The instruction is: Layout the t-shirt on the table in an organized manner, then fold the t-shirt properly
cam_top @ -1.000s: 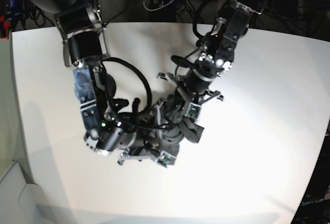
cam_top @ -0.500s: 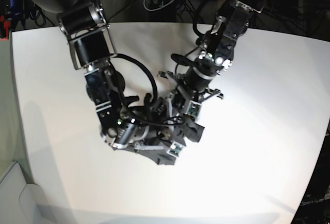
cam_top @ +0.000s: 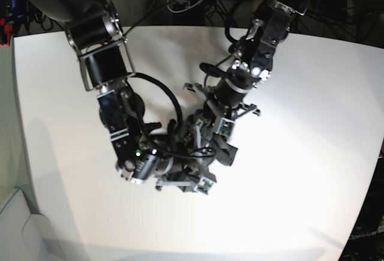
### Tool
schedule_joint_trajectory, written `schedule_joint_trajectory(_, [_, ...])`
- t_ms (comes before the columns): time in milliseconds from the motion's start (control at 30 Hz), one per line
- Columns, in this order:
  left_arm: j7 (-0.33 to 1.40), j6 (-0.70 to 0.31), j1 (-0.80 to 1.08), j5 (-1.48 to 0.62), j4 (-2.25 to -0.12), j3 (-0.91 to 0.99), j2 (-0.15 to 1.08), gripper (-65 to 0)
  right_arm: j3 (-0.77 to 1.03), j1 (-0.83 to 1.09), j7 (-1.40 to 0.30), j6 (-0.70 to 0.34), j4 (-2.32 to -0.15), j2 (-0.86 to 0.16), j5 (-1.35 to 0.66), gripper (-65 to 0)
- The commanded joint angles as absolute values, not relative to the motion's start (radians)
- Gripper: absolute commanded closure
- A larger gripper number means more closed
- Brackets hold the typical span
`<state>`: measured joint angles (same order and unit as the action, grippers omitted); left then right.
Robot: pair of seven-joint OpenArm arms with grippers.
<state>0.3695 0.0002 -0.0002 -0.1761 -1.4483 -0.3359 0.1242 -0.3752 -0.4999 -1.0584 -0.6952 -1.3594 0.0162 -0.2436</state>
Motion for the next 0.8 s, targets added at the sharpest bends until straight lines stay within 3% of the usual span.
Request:
schedule_joint_trajectory(0, [0.36, 0.002, -0.01, -0.177, -1.468, -0.332, 0.122, -0.4, -0.372, -0.53, -1.035, -0.698, -1.372, 0.022, -0.254, -29.9])
schedule_joint_trajectory(667, [0.36, 0.004, -0.016, -0.176, -1.468, -0.331, 0.122, -0.4, -0.372, -0.558, -0.9, -0.698, -1.205, -0.022, -0.252, -29.5])
schedule_joint_trajectory(767, [0.358, 0.004, -0.012, -0.176, -1.48, -0.331, 0.127, -0.4, -0.374, -0.559, -0.9, -0.698, -1.196, -0.022, -0.252, -20.8])
